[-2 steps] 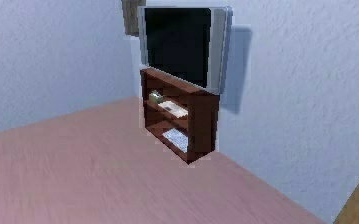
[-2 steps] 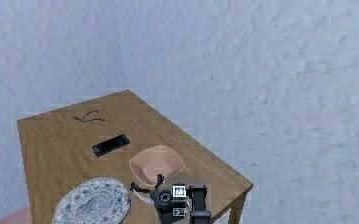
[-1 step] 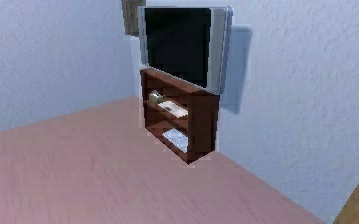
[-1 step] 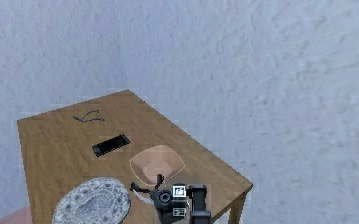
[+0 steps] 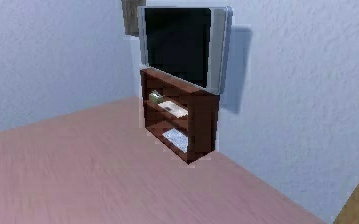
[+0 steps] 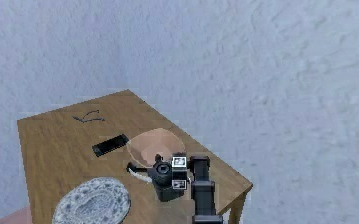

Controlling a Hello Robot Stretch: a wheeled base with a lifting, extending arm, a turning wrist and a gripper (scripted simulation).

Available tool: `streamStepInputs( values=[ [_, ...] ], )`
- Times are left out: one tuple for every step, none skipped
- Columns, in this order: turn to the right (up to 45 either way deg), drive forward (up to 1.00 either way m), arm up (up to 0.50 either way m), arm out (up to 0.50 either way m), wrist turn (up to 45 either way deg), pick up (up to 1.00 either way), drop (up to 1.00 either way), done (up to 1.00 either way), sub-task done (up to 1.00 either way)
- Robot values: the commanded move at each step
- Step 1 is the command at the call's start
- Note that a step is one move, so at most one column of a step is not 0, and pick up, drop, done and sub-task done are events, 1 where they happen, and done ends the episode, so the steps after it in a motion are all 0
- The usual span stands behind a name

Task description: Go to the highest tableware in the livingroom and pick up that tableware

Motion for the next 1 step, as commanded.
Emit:
streamStepInputs(
  values=[
    [0.0, 0.0, 0.0, 0.0, 0.0, 0.0, 0.0, 1.0, 0.0]
  ],
)
